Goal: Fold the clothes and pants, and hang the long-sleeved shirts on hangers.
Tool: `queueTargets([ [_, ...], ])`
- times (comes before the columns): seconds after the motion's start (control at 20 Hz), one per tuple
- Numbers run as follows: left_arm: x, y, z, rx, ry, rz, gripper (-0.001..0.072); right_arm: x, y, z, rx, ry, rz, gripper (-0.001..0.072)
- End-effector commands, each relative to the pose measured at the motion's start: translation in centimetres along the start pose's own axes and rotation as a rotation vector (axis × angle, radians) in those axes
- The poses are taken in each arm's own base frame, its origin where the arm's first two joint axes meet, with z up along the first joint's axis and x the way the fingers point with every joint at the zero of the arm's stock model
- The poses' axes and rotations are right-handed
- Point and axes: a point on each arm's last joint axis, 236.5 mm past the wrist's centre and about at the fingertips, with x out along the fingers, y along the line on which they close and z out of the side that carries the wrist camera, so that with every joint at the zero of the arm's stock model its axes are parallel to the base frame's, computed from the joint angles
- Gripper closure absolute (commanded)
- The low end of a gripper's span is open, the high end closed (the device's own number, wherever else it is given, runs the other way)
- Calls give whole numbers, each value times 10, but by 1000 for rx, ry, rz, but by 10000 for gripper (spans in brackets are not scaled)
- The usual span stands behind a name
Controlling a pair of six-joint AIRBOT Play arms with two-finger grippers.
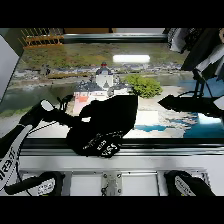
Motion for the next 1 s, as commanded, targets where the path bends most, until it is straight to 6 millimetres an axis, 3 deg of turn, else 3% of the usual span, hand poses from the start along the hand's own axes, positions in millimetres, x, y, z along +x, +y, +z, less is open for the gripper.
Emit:
queueTargets([
  [0.0,-48,18,31,-43,-134,62,701,57,-46,-10,36,102,-59,324],
  [0.1,-85,26,48,-55,-241,94,701,97,-59,-19,42,170,-68,324],
  [0.2,-108,32,55,-68,-307,108,700,134,-57,-30,29,254,-55,324],
  [0.4,-119,33,56,-72,-338,116,701,190,-31,-45,-50,352,-25,324],
  [0.55,-119,33,56,-73,-337,114,700,214,-8,-50,-103,373,-2,324],
  [0.75,-119,33,56,-73,-337,114,700,228,18,-41,-165,313,5,343],
  [0.8,-119,33,55,-74,-335,114,700,230,22,-39,-176,302,8,446],
  [0.85,-119,33,55,-81,-334,113,700,229,26,-36,-186,296,12,695],
  [0.95,-132,35,59,-119,-364,130,701,215,37,-14,-224,255,19,703],
])
